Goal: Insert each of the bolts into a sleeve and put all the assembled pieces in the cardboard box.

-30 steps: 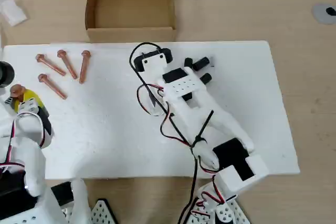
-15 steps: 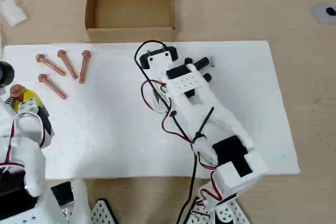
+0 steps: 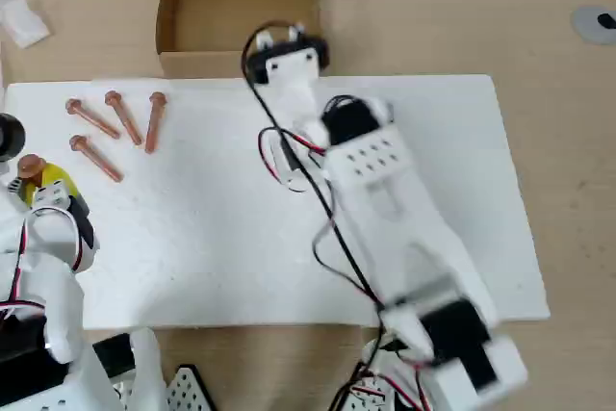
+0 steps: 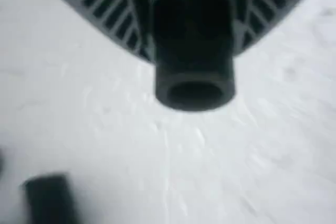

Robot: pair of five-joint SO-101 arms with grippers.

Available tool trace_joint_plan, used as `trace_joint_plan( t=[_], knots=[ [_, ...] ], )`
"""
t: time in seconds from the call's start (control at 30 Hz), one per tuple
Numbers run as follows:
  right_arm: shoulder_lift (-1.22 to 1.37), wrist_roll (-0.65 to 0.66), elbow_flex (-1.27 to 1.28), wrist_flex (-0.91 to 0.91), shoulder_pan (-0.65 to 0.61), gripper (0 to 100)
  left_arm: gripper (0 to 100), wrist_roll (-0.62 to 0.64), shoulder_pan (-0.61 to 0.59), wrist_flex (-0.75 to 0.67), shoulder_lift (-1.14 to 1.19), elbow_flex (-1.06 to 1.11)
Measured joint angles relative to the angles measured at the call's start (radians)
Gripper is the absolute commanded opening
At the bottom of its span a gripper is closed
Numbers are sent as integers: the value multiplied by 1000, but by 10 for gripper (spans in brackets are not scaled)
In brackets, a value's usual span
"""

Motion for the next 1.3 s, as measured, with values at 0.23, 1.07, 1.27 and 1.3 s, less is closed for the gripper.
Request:
trace_joint_plan(
  t=[0.23,1.07,1.27,1.3],
  knots=[
    [-396,29,-58,115,-129,9,6,58,0,0,0,0],
    [-1539,245,1123,-486,-190,9,6,232,560,-178,0,-104],
    [-1565,253,1217,-621,-284,9,6,232,680,-190,0,-104],
    [-1565,261,1235,-646,-296,9,6,232,690,-190,0,-104]
  ],
)
